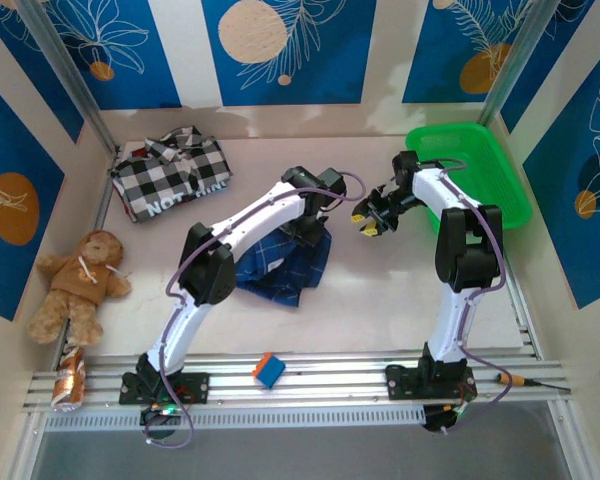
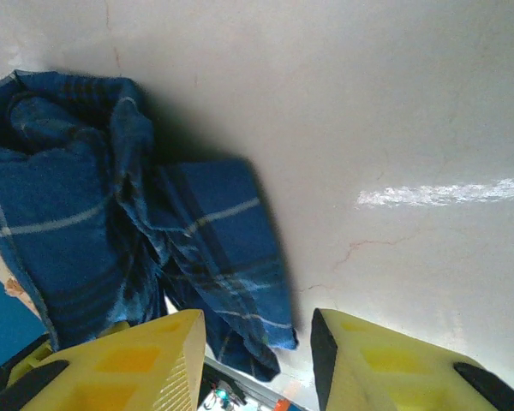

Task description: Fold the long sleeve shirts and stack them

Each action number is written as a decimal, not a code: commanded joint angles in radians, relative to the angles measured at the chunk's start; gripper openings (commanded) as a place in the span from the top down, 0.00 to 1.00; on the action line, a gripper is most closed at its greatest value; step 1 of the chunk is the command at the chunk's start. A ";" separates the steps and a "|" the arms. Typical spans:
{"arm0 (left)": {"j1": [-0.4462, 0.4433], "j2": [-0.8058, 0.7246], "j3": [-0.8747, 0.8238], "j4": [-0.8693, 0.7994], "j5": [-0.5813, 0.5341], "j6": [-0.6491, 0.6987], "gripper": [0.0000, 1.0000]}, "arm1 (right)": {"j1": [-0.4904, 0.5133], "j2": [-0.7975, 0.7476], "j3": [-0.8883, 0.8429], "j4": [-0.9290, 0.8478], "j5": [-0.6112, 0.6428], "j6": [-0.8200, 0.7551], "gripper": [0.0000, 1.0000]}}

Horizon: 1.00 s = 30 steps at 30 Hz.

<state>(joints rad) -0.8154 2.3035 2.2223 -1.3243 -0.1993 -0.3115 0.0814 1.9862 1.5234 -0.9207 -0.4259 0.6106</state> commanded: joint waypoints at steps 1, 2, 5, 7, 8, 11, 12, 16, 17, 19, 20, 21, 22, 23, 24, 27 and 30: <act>-0.015 -0.027 -0.028 0.068 0.148 -0.056 0.70 | -0.005 -0.004 -0.008 0.006 -0.021 -0.011 0.60; -0.016 -0.055 -0.064 0.113 0.200 -0.066 0.65 | -0.005 0.000 -0.006 0.008 -0.018 -0.008 0.60; -0.022 -0.159 -0.204 0.232 0.334 -0.095 0.49 | -0.007 0.009 0.000 0.012 -0.013 0.000 0.60; -0.021 -0.256 -0.340 0.344 0.411 -0.120 0.46 | -0.005 0.015 0.004 0.015 -0.011 0.003 0.60; -0.020 -0.311 -0.412 0.398 0.438 -0.132 0.45 | -0.007 0.018 0.006 0.014 -0.010 0.006 0.60; 0.006 -0.437 -0.540 0.464 0.434 -0.172 0.45 | -0.001 0.020 0.012 0.010 -0.009 0.008 0.60; 0.026 -0.470 -0.571 0.471 0.423 -0.192 0.45 | 0.006 0.017 0.015 0.010 -0.008 0.004 0.60; 0.099 -0.554 -0.650 0.522 0.426 -0.264 0.43 | 0.046 -0.005 0.017 0.019 -0.010 -0.014 0.60; 0.110 -0.566 -0.663 0.545 0.431 -0.283 0.42 | 0.054 -0.017 0.013 0.028 -0.009 -0.014 0.60; 0.132 -0.569 -0.677 0.566 0.435 -0.328 0.40 | 0.071 -0.059 0.001 0.061 -0.017 -0.012 0.60; 0.139 -0.564 -0.679 0.558 0.417 -0.346 0.40 | 0.080 -0.080 0.000 0.080 -0.034 -0.011 0.60; 0.146 -0.554 -0.683 0.537 0.387 -0.367 0.40 | 0.095 -0.103 -0.001 0.101 -0.059 -0.011 0.60; 0.156 -0.546 -0.692 0.509 0.348 -0.395 0.41 | 0.114 -0.125 0.000 0.119 -0.083 -0.012 0.60; 0.167 -0.545 -0.709 0.498 0.314 -0.429 0.41 | 0.132 -0.138 0.006 0.123 -0.101 -0.012 0.60; 0.183 -0.551 -0.743 0.513 0.292 -0.463 0.41 | 0.159 -0.146 0.015 0.121 -0.117 -0.012 0.61; 0.221 -0.578 -0.838 0.588 0.248 -0.530 0.43 | 0.231 -0.132 0.022 0.122 -0.152 0.001 0.62; 0.230 -0.574 -0.888 0.657 0.264 -0.555 0.46 | 0.278 -0.072 0.054 0.126 -0.127 0.008 0.65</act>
<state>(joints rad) -0.5991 1.7367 1.3624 -0.7429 0.0952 -0.7918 0.3290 1.8637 1.5532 -0.7948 -0.5186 0.6117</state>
